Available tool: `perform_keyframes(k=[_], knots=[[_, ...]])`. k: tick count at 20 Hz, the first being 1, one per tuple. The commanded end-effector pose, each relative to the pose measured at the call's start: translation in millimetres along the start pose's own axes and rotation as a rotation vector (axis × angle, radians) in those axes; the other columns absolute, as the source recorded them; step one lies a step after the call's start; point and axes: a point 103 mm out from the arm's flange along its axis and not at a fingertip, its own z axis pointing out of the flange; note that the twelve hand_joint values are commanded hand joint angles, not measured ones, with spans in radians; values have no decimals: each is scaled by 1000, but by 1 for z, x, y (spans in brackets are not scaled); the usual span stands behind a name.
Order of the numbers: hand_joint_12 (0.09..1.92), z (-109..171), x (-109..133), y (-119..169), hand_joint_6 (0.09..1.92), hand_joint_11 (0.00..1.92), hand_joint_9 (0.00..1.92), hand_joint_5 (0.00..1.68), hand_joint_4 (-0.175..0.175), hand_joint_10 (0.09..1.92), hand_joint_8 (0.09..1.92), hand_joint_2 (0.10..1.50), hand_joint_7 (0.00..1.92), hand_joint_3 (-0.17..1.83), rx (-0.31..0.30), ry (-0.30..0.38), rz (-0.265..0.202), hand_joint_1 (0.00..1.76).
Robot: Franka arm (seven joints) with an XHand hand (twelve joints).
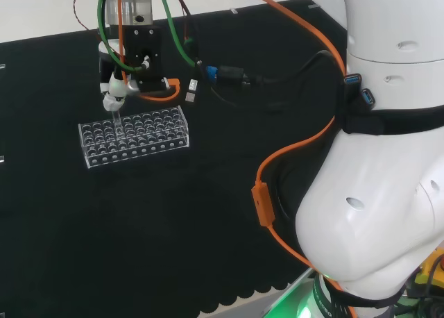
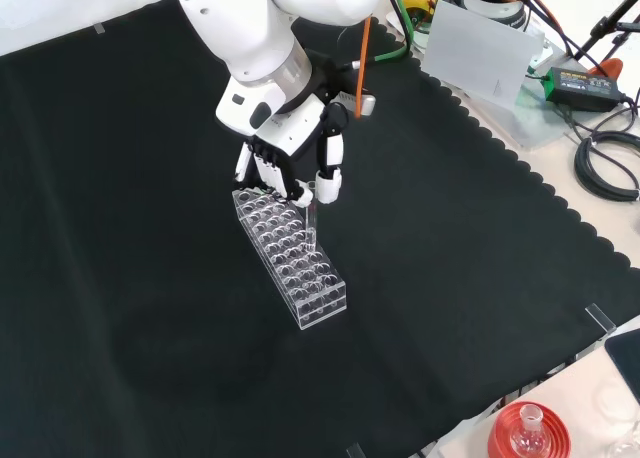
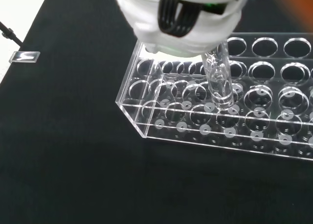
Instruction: Put the test tube back in the rack.
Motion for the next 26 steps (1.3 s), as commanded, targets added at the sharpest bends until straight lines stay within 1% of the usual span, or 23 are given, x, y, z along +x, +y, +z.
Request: perform_keyframes(k=[1, 4, 8, 11, 26], knots=[[1371, 1, 0, 1, 635, 484, 1185, 1249, -175, 521, 596, 714, 1312, 545, 2, 1, 1, 1310], [1371, 2, 0, 1, 635, 484, 1185, 1250, -175, 520, 596, 713, 1312, 546, 6, -2, 0, 1310], [1371, 11, 0, 6, 635, 484, 1185, 1250, -175, 520, 596, 713, 1313, 546, 14, -22, -7, 1310], [1371, 15, 1, 6, 634, 484, 1185, 1250, -175, 520, 596, 713, 1313, 546, 20, -25, -10, 1310], [1371, 18, 0, 12, 633, 484, 1186, 1251, -175, 519, 595, 712, 1314, 547, 34, -33, -10, 1310]])
